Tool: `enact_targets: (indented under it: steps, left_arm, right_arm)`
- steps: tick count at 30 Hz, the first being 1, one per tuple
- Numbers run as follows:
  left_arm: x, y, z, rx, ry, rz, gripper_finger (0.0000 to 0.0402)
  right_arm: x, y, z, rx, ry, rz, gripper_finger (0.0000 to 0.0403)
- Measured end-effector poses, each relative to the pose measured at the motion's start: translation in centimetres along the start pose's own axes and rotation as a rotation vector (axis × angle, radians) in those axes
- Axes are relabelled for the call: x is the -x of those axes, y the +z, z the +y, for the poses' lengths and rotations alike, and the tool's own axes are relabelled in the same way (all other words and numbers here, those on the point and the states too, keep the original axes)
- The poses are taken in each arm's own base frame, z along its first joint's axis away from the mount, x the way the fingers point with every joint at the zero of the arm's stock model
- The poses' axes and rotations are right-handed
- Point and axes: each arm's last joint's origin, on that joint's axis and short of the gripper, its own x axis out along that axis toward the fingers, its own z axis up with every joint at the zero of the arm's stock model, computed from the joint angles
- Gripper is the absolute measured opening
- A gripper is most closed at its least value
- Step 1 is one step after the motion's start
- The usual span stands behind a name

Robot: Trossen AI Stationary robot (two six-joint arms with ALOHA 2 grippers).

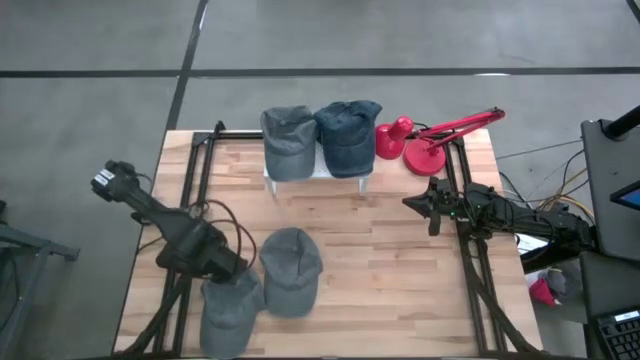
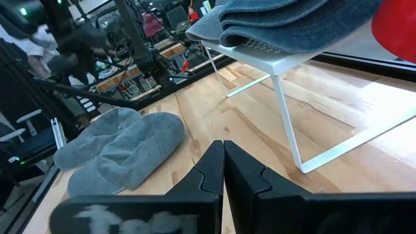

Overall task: Pick & Place hat
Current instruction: Stack the bottom gray cap on top of the gray cap on the shelf

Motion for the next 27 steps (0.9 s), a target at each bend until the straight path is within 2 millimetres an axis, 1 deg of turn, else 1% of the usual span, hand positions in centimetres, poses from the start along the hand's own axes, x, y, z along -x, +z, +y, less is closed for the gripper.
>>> enact_targets:
  steps: [3,9,14,16,20,27]
  left_arm:
    - [-1.8,0.1,-0.4,-0.017,0.011,0.020,0.0243]
    - [-4.9,0.3,-1.1,-0.023,-0.030,0.045,0.0243]
    - [-7.0,0.5,-0.8,0.009,0.007,0.067,0.0243]
    - [-7.6,0.5,-0.5,0.021,0.037,0.081,0.0243]
    - [-8.5,0.3,-0.3,0.013,0.040,0.089,0.0243]
    - [-9.4,0.5,0.0,0.031,0.055,0.078,0.0243]
  right_arm:
    - [0.0,0.0,0.0,0.000,0.000,0.000,0.0008]
    - [0.0,0.0,0.0,0.000,0.000,0.000,0.0008]
    - [0.0,0.0,0.0,0.000,0.000,0.000,0.0008]
    - [0.0,0.0,0.0,0.000,0.000,0.000,0.0008]
    - [0.0,0.0,0.0,0.003,0.000,0.000,0.0008]
    - [0.0,0.0,0.0,0.008,0.000,0.000,0.0008]
